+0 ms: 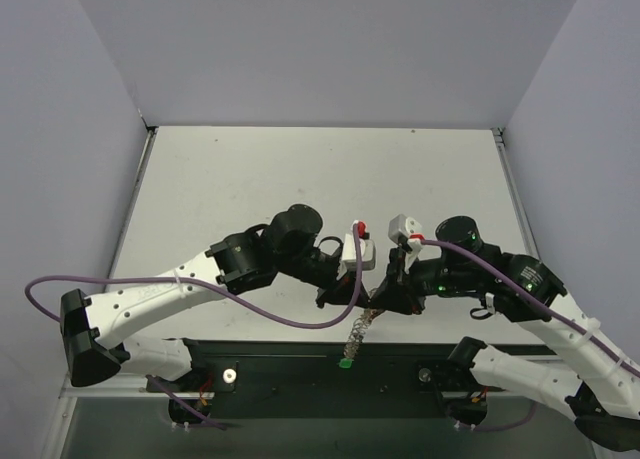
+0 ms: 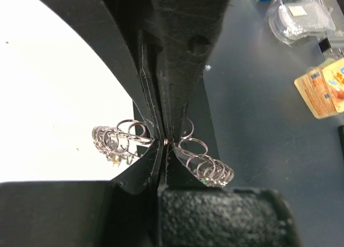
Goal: Put the keys on the keyring
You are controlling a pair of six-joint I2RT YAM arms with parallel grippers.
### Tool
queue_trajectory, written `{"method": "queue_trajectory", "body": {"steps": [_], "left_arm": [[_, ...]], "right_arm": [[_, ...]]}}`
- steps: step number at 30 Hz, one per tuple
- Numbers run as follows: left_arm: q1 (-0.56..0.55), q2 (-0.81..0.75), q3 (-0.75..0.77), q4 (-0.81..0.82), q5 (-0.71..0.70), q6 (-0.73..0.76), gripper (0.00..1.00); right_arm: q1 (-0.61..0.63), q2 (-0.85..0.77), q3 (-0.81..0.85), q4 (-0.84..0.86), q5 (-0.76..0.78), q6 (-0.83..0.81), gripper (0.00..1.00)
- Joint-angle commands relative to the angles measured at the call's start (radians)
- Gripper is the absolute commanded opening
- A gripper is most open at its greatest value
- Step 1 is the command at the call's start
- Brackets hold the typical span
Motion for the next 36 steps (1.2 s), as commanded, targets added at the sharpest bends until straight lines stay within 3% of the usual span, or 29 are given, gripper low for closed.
{"method": "queue_trajectory", "body": {"steps": [1, 2, 3, 6, 10, 19, 25, 31, 36], "left_arm": [[0.0, -0.043, -0.04, 0.123, -0.012, -0.035, 0.0], [-0.002, -0.053, -0.052, 0.157, -0.019, -0.041, 0.0], [0.0, -0.062, -0.073, 0.171, -0.034, -0.048, 0.0], [-0.002, -0.1, -0.098, 0.205, -0.06, -0.055, 0.0], [0.0, -0.126, -0.119, 0.243, -0.086, -0.056, 0.0], [0.0, -0.223, -0.24, 0.507, -0.166, -0.17, 0.0], [0.0, -0.275, -0.287, 0.573, -0.187, -0.194, 0.0], [0.0, -0.291, -0.302, 0.617, -0.175, -0.21, 0.0], [0.0, -0.295, -0.308, 0.654, -0.149, -0.22, 0.0]], "right_arm": [[0.006, -0.065, 0.009, 0.125, 0.069, 0.007, 0.13], [0.007, -0.075, 0.003, 0.135, 0.077, 0.009, 0.18], [0.006, -0.098, -0.008, 0.155, 0.087, 0.012, 0.31], [0.006, -0.128, -0.023, 0.18, 0.12, 0.012, 0.57], [0.006, -0.137, -0.032, 0.191, 0.124, 0.012, 0.67], [0.006, -0.123, -0.051, 0.191, 0.112, 0.012, 0.72], [0.006, -0.12, -0.055, 0.198, 0.107, 0.012, 0.71], [0.006, -0.111, -0.067, 0.209, 0.088, 0.012, 0.63], [0.006, -0.111, -0.074, 0.22, 0.089, 0.012, 0.49]]}}
